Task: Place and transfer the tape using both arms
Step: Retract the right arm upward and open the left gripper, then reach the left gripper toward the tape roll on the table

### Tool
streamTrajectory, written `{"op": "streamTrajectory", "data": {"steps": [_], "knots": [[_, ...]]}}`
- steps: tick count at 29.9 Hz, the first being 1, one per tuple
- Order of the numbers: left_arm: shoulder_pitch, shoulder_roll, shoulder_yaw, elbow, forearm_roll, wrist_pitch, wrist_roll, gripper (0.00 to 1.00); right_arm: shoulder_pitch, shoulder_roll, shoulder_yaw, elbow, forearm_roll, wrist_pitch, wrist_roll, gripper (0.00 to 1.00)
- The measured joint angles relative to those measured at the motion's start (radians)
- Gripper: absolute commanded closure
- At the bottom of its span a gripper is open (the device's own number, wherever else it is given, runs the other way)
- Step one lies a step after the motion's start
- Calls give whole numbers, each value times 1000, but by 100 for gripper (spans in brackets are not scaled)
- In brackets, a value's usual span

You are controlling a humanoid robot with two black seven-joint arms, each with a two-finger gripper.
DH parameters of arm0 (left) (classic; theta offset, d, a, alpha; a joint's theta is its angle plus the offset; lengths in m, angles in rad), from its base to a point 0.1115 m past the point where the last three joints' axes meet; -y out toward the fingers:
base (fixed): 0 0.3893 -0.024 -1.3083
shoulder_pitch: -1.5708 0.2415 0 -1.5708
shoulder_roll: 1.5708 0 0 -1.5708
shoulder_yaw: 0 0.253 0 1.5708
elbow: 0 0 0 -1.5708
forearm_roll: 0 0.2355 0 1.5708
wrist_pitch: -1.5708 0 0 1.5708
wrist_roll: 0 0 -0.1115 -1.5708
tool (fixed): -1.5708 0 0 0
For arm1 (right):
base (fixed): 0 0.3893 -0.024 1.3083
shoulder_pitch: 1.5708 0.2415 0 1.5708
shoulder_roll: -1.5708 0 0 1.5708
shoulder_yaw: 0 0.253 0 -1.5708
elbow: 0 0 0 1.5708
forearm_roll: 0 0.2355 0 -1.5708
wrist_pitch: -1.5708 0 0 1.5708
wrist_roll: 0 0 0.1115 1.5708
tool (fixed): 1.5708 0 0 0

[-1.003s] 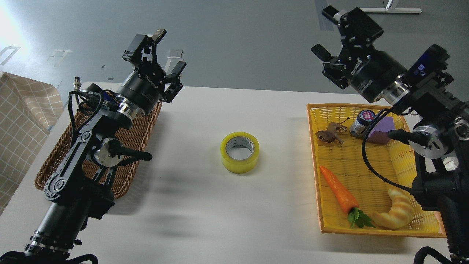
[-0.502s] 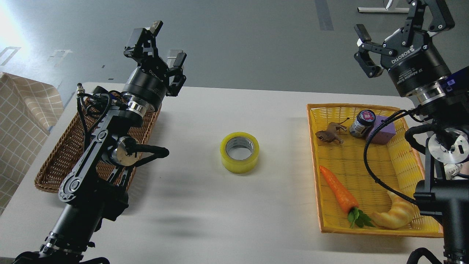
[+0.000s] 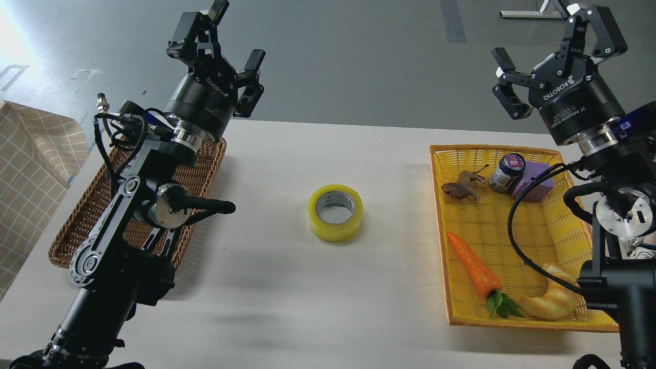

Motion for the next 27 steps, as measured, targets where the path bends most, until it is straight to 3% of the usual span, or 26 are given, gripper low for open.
{"op": "streamTrajectory", "data": {"steps": [12,19,22,27], "knots": [[53,17,-11,-49,-1,-61,-37,2,-32,1,16,-2,9,67,45,0],[52,21,-12,-45,-1,28,-37,2,-33,2,18,-2,29,67,46,0],[47,51,7,-43,30,40,-9,2,-30,2,18,-7,31,67,46,0],[41,162,170,-36,437,46,112,2,-23,-4,9,2,30,67,38,0]]}}
